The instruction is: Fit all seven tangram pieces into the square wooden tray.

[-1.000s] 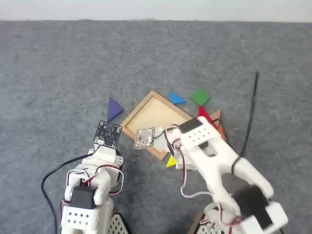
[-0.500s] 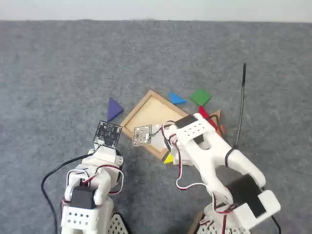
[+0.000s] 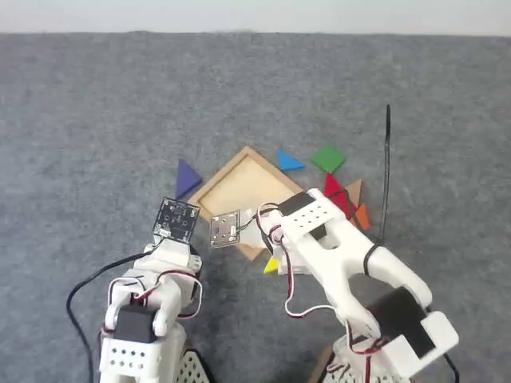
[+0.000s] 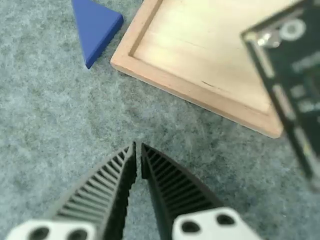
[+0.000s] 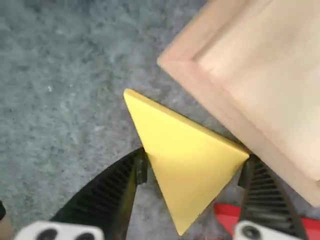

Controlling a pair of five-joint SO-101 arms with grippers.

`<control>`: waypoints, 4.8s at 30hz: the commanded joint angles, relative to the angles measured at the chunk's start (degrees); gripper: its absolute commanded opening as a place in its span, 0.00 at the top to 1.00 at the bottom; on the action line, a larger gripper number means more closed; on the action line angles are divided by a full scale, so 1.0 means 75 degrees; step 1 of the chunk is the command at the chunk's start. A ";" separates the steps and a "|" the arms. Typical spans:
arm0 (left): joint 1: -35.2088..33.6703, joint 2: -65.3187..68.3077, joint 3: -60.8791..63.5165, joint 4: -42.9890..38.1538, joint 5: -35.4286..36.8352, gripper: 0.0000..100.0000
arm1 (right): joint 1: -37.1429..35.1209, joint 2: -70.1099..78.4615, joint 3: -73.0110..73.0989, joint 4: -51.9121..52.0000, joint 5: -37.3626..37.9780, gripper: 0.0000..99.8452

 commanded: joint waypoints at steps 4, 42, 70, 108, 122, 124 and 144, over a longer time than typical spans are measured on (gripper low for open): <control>0.0000 -0.0129 -0.0076 0.0012 -0.0012 0.98 | 0.0920 -0.0111 0.0375 -0.0147 -0.0949 0.70; 0.0012 -0.0129 -0.0076 0.0012 -0.0012 0.98 | 0.1014 -0.3839 0.1407 0.0615 -0.2719 0.77; 0.0000 -0.0129 -0.0076 0.0012 -0.0012 0.98 | -0.1073 0.0440 -0.0598 -0.0217 -0.1711 0.71; 0.0000 -0.0129 -0.0076 0.0012 -0.0012 0.98 | 0.0463 -0.2104 -0.0363 0.0533 -0.2086 0.88; 0.0000 -0.0129 -0.0076 0.0012 -0.0012 0.98 | 0.0885 -0.2514 -0.0305 0.1014 -0.3516 0.73; 0.0000 -0.0129 -0.0076 0.0012 -0.0012 0.98 | 0.0944 -0.2526 -0.0305 0.1061 -0.3845 0.71; 0.0000 -0.0129 -0.0076 0.0012 -0.0012 0.98 | 0.0088 -0.2784 0.1547 -0.0193 -0.3950 0.62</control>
